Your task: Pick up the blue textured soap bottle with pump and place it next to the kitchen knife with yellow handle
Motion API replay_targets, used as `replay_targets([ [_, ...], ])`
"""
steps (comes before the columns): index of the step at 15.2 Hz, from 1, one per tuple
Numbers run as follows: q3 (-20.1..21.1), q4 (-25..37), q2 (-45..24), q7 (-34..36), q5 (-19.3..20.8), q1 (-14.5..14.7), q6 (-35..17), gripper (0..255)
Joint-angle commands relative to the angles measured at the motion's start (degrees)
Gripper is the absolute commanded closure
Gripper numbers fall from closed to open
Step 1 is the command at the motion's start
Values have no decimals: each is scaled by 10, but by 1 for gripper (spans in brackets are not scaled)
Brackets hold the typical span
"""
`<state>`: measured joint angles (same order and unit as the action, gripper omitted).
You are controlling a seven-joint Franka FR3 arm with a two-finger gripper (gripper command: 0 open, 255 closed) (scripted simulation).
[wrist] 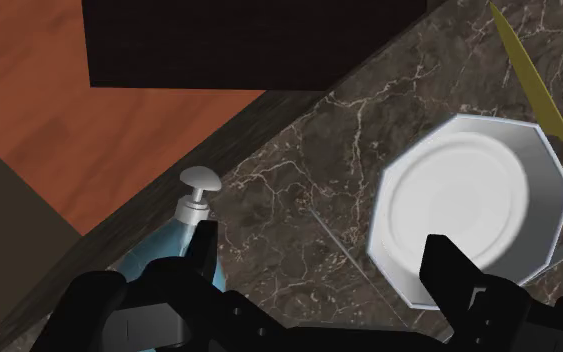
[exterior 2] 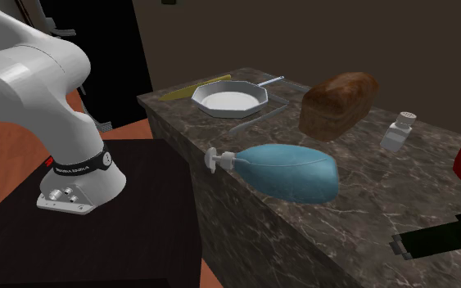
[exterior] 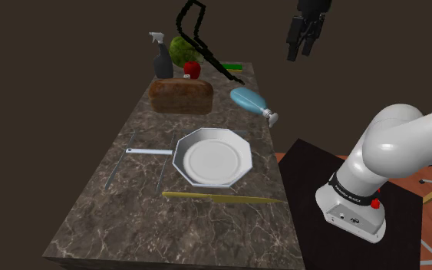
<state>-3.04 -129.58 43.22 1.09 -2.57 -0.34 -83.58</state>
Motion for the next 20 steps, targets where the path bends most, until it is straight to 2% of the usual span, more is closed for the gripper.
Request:
replay_targets([
  [1, 0, 0, 0, 0, 0, 0, 0, 0],
  [10, -13, -111, -66, -12, 37, -19, -163, 0],
  [20, -33, -167, -216, -14, 79, -44, -355, 0],
])
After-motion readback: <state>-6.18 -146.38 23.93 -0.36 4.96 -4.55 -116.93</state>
